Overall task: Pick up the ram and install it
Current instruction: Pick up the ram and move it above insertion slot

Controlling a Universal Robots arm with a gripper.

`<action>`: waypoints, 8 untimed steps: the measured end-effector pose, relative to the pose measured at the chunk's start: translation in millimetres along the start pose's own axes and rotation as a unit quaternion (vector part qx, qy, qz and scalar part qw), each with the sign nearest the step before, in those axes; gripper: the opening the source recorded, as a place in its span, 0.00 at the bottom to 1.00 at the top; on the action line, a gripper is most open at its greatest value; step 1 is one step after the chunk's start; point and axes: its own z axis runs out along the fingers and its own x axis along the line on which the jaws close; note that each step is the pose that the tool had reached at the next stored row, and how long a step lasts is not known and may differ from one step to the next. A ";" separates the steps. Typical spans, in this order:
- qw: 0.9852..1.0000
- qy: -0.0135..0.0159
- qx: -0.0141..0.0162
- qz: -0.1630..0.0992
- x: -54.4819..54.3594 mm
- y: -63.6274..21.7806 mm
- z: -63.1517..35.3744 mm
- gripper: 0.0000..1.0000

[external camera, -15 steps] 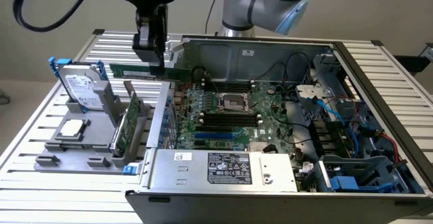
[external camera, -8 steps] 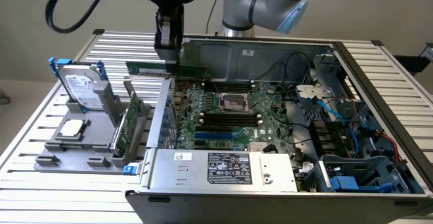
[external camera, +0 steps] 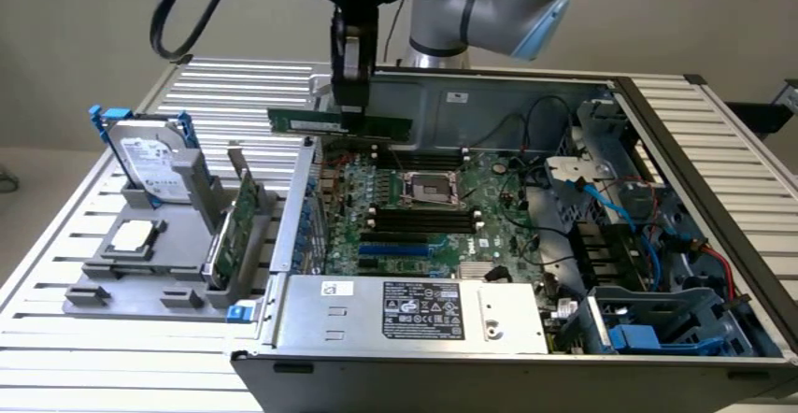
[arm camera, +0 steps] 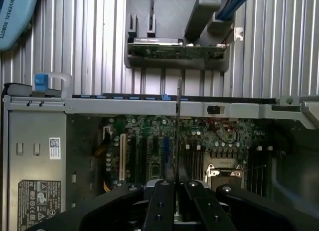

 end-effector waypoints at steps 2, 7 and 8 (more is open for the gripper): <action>1.000 0.000 0.000 0.000 -2.0 -7.7 -0.4 0.13; 1.000 -0.001 0.000 0.000 -7.4 -26.1 -1.2 0.13; 1.000 -0.001 0.000 0.000 -8.5 -28.8 -1.2 0.13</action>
